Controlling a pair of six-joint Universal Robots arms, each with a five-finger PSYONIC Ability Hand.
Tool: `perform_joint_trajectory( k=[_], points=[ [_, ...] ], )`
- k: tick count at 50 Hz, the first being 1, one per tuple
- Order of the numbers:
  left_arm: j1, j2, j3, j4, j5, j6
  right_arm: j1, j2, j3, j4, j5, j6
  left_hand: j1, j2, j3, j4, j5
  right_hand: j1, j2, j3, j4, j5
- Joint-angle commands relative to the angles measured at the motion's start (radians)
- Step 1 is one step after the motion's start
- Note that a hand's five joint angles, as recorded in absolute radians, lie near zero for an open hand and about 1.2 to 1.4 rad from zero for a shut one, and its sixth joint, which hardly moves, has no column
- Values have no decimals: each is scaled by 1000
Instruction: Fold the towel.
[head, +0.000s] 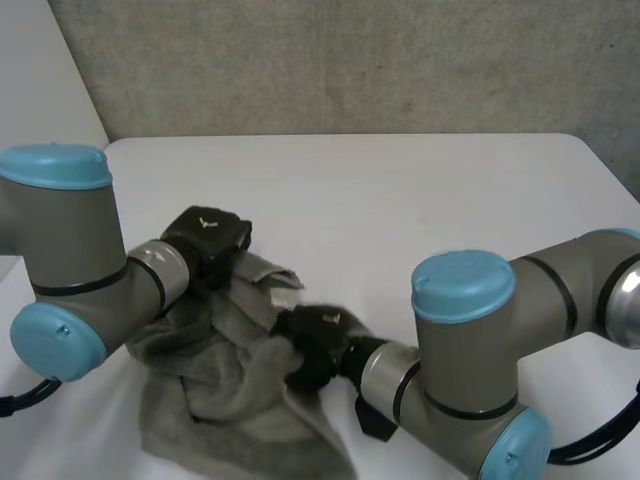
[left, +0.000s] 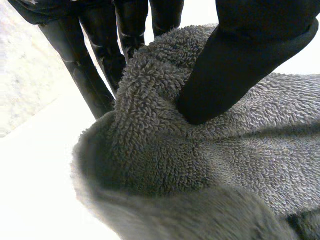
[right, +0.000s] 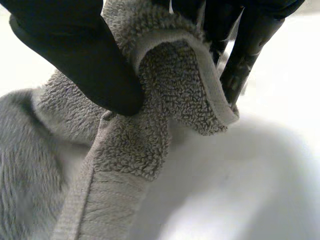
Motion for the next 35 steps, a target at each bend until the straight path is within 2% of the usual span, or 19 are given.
perform_joint_trajectory(
  k=[1, 3, 4, 5, 6, 8, 9, 10, 11, 14, 17, 21, 27, 28, 29, 31, 32, 34, 35],
  points=[
    [3, 94, 35, 87, -39, -106, -98, -177, -33, -148, 94, -145, 272, 189, 196, 182, 231, 458, 238, 230, 225, 279],
    [8, 123, 50, 110, -56, -160, -171, -259, -67, -215, 143, -367, 272, 189, 196, 182, 231, 458, 238, 230, 225, 279],
    [13, 153, 69, 136, -71, -216, -171, -260, -67, -215, 143, -368, 272, 189, 196, 182, 231, 458, 238, 230, 225, 279],
    [16, 179, 84, 160, -87, -276, -200, -291, -85, -229, 151, -470, 272, 189, 196, 182, 231, 458, 238, 230, 225, 279],
    [16, 180, 84, 160, -87, -276, -200, -292, -85, -229, 151, -471, 272, 189, 196, 182, 231, 458, 238, 230, 225, 279],
    [22, 225, 101, 208, -122, -394, -211, -318, -148, -229, 155, -674, 272, 189, 196, 182, 231, 458, 238, 230, 225, 279],
    [22, 226, 101, 208, -122, -394, -211, -318, -148, -229, 156, -675, 272, 189, 196, 182, 231, 458, 238, 230, 225, 279],
    [29, 242, 96, 222, -139, -450, -208, -318, -168, -217, 146, -754, 272, 189, 196, 182, 231, 458, 238, 230, 225, 279],
    [29, 243, 96, 222, -139, -451, -207, -316, -180, -193, 130, -824, 272, 189, 196, 182, 231, 458, 238, 230, 225, 279],
    [55, 252, 45, 219, -160, -595, -219, -310, -197, -99, 85, -909, 272, 189, 196, 182, 231, 458, 238, 230, 225, 279],
    [63, 252, -53, 220, -156, -652, -222, -260, -193, 4, 33, -949, 272, 189, 196, 182, 231, 458, 238, 230, 225, 279],
    [66, 236, -167, 228, -154, -687, -220, -192, -185, 95, 16, -988, 272, 189, 196, 182, 231, 458, 238, 230, 225, 279],
    [59, 137, -358, 271, -157, -692, -230, -82, -136, 213, 24, -1187, 272, 189, 196, 182, 231, 458, 238, 230, 225, 279],
    [59, 120, -387, 277, -157, -689, -242, -65, -119, 229, 24, -1228, 107, 24, 30, 17, 65, 326, 105, 98, 92, 146],
    [59, 120, -387, 277, -157, -689, -242, -65, -119, 230, 24, -1228, 105, 22, 29, 15, 64, 324, 104, 96, 91, 145],
    [59, 105, -428, 277, -160, -683, -246, -56, -84, 236, 24, -1248, -325, -407, -401, -414, -366, -450, -670, -678, -683, -629],
    [59, 104, -428, 277, -160, -683, -246, -56, -84, 236, 24, -1248, -327, -409, -403, -416, -368, -454, -674, -682, -687, -633],
    [60, 117, -447, 275, -162, -680, -248, -66, -58, 227, 31, -1197, -637, -719, -713, -726, -678, -504, -724, -731, -737, -683],
    [60, 117, -447, 275, -162, -680, -248, -66, -58, 226, 31, -1196, -638, -720, -714, -728, -679, -504, -724, -732, -737, -683]
  ],
)
